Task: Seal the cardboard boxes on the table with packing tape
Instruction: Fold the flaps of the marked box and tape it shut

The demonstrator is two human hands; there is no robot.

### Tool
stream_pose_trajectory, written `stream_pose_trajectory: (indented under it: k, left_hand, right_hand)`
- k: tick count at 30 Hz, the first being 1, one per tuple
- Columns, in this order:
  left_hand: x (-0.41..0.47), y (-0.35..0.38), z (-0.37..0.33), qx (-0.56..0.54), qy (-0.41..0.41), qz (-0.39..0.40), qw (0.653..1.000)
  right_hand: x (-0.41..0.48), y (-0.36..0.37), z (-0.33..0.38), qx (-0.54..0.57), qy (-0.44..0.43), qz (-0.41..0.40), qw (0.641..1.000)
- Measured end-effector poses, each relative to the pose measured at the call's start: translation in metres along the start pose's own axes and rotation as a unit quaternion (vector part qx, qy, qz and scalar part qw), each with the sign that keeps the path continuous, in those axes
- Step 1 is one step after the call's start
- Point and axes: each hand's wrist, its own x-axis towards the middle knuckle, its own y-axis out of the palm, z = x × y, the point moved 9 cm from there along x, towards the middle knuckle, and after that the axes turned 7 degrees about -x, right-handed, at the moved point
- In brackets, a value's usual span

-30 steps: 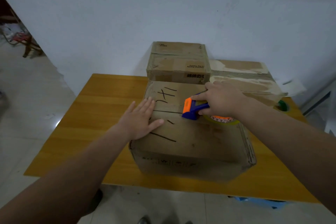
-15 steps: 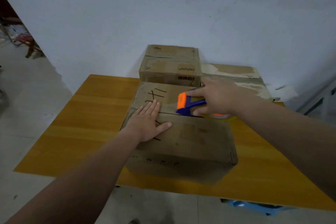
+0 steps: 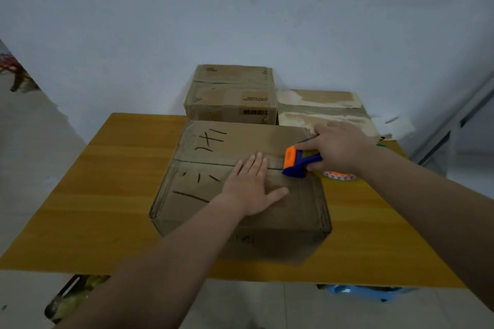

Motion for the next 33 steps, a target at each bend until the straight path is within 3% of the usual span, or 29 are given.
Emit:
stream_pose_trajectory:
  k: [3, 6, 9, 12, 17, 19, 24, 29, 33]
  left_hand:
    - [-0.004, -0.007, 0.024, 0.0, 0.027, 0.0, 1.0]
    - [-0.023, -0.019, 0.091, -0.011, -0.026, -0.003, 1.0]
    - [-0.03, -0.02, 0.112, -0.01, -0.069, 0.004, 0.998]
    - [-0.023, -0.018, 0.099, -0.016, -0.096, -0.004, 0.995]
    - [0.002, 0.0, 0.011, 0.012, 0.021, 0.007, 1.0]
    - [0.013, 0.005, -0.013, 0.001, 0.023, 0.008, 1.0]
    - [0.017, 0.005, -0.012, -0.006, 0.011, -0.009, 1.0]
    - [0.016, 0.001, -0.014, -0.004, -0.009, 0.01, 1.0]
    - [0.012, -0.001, -0.018, -0.006, -0.027, 0.019, 0.999]
  right_hand:
    - [0.001, 0.001, -0.003, 0.005, -0.001, 0.0, 1.0]
    - [0.001, 0.004, -0.005, 0.01, -0.001, -0.002, 1.0]
    - [0.002, 0.005, -0.005, 0.011, 0.0, -0.008, 1.0]
    - [0.003, 0.004, -0.006, 0.016, 0.005, -0.009, 1.0]
    - [0.001, 0.003, -0.004, 0.021, 0.01, -0.013, 1.0]
    - [-0.001, 0.001, -0.002, 0.016, 0.009, -0.018, 1.0]
    - [-0.002, -0.003, 0.002, 0.02, -0.022, -0.011, 0.999]
    - [-0.024, -0.004, -0.032, 0.027, -0.061, -0.055, 0.996]
    - [-0.033, 0.022, -0.044, 0.057, -0.071, -0.033, 0.995]
